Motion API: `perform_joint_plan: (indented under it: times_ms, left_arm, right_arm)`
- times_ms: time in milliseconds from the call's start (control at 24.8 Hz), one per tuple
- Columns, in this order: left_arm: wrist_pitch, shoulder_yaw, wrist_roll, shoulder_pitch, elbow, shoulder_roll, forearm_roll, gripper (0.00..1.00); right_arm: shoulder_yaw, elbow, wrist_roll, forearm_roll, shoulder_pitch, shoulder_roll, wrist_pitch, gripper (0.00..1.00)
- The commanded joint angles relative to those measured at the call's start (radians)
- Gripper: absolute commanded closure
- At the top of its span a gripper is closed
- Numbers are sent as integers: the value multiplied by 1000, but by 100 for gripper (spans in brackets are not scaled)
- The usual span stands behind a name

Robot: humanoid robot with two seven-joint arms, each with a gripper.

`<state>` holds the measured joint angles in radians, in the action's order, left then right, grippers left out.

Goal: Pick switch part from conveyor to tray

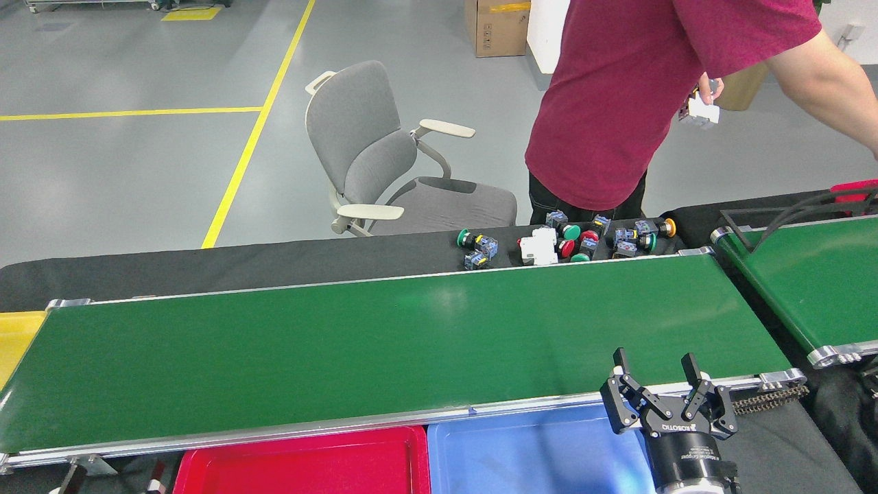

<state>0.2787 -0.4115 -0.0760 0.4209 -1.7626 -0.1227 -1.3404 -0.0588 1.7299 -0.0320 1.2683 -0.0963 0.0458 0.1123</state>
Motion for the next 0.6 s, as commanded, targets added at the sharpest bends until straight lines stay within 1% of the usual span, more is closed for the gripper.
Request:
perform_joint_plan:
  times_ms: [0, 121, 242, 564]
  left_arm:
    - [1, -9, -8, -5, -12, 0, -2, 0]
    - [-4, -7, -7, -7, -8, -3, -13, 0]
    - [-9, -10, -7, -7, -6, -2, -9, 0]
    - [-13, -15, -8, -8, -14, 0, -3, 0]
  right_arm:
    - [-1, 17, 3, 0, -3, 2, -8, 2]
    - [-6, 19, 1, 2, -30, 3, -10, 2]
    - [-44, 25, 0, 2, -63, 3, -17, 2]
    - [-47, 31, -2, 2, -65, 2, -16, 2]
